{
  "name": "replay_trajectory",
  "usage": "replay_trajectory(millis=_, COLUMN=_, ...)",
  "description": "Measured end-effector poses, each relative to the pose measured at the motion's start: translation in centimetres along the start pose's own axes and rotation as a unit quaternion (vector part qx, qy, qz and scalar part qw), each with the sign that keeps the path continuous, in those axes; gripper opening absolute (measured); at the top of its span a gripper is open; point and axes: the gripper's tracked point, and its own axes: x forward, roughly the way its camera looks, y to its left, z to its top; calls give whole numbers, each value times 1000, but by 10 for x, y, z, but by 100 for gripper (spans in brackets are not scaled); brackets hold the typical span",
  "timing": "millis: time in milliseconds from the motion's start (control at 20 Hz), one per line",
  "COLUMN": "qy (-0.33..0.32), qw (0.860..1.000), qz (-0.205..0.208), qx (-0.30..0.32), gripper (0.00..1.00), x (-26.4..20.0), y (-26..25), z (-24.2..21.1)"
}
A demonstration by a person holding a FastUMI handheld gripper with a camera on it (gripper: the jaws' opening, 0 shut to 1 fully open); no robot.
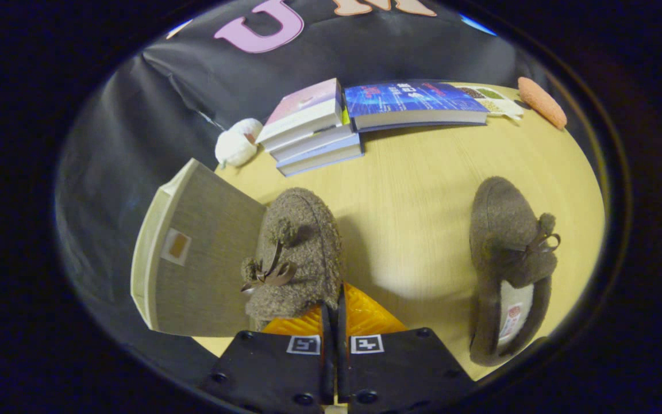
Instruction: Open the storage box then place both shoes into the box .Put the left shoe in first, then the right shoe, with the right side of both shoes facing outward in a uniform manner.
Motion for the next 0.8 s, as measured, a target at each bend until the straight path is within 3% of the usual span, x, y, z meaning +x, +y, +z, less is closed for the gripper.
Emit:
replay_trajectory(millis=200, qy=-35, qw=999, qz=29, qx=28, gripper=5, x=-44, y=32, z=36)
replay_trajectory(millis=450, qy=-83, qw=995, qz=49, qx=15, gripper=5, x=-86, y=101, z=76)
replay_trajectory(millis=650, qy=-57, qw=991, qz=86, qx=81, gripper=5, x=-76, y=179, z=66)
replay_trajectory(millis=800, qy=-25, qw=991, qz=83, qx=97, gripper=5, x=-44, y=222, z=45)
